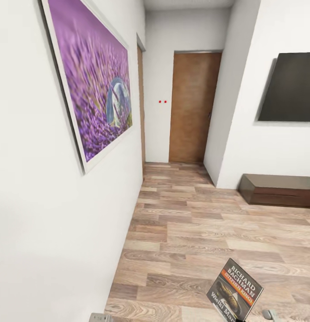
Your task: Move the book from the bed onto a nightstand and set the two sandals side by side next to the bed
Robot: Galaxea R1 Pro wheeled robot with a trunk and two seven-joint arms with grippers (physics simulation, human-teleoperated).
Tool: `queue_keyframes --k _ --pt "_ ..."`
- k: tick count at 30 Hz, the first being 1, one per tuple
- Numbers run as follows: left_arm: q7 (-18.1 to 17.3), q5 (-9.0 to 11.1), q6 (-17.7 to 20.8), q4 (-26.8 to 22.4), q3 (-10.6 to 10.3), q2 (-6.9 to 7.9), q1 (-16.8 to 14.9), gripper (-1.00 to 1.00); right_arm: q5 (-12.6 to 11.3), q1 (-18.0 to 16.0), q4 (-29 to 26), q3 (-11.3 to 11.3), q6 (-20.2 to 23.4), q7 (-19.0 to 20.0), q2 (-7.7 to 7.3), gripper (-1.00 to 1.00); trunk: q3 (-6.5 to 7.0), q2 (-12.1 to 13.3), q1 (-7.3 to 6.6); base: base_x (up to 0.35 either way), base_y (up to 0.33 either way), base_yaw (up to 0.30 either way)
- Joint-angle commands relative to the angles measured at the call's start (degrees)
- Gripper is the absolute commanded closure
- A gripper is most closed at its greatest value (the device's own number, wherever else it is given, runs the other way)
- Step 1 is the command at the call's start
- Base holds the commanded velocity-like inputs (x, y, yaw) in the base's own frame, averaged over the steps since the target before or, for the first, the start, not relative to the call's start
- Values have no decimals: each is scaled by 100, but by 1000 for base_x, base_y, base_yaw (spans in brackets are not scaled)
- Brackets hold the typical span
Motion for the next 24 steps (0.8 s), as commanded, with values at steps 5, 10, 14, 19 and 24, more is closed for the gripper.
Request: queue_keyframes --k 5,10,14,19,24 --pt "-15 -59 -24 3 49 2 -4 -100 6 -6 3 -36 22 16 2 100 -11 -10 3 0 0 -300" --pt "-15 -59 -24 3 49 2 -4 -100 6 -6 3 -36 22 14 2 100 -11 -10 3 49 0 -296" --pt "-15 -60 -24 3 49 2 -4 -100 6 -5 3 -36 22 13 2 100 -11 -10 3 221 0 -163" --pt "-15 -61 -24 3 49 2 -4 -100 6 -6 3 -37 22 13 2 100 -11 -10 3 302 0 -41" --pt "-15 -59 -24 3 49 2 -4 -100 6 -6 4 -36 22 13 2 100 -11 -10 3 325 0 -5"
